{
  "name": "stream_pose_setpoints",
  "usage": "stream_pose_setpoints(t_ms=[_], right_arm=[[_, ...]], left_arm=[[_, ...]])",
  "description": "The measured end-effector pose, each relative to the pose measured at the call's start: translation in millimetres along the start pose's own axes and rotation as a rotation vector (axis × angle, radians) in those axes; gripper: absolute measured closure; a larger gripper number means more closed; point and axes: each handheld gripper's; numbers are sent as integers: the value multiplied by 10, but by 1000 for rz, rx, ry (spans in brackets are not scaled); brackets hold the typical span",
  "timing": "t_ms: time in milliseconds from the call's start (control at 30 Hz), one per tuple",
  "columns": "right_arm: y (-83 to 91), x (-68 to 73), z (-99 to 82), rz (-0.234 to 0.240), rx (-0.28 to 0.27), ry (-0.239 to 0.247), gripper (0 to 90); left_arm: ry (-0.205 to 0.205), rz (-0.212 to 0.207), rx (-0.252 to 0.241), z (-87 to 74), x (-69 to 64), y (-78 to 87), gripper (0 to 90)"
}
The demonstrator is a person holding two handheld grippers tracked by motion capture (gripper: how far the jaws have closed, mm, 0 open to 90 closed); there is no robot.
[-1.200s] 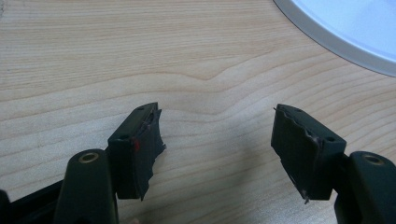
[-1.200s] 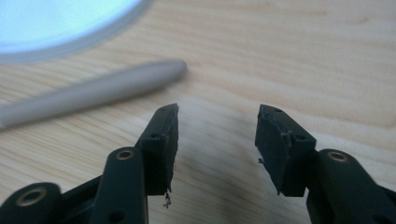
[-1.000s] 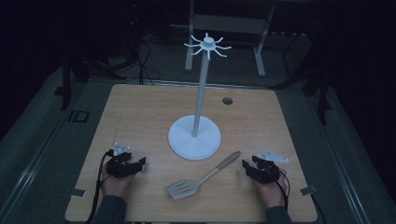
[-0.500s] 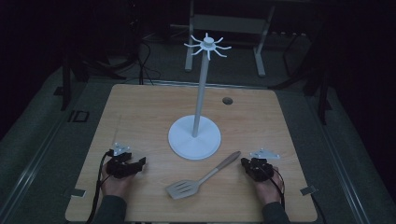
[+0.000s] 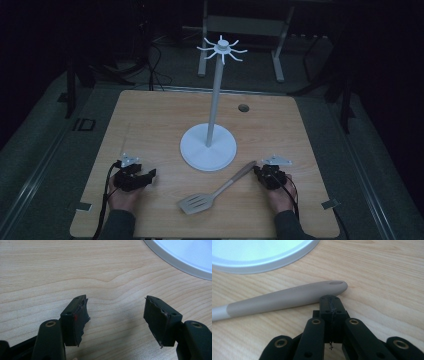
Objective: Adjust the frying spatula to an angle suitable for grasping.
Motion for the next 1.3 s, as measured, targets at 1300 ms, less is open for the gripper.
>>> stream_pose_setpoints(t_ms=[1300], right_arm=[[-67, 1160, 234, 296, -5, 219, 892]], left_arm=[[-20, -6, -17, 3, -38, 35, 366]])
Point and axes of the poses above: each handheld gripper's, and its own axes: y roughly backward along the jaws, z roughly out of its top, x roughly to its left, and after that the axes turned 3 degrees about y, right-handed
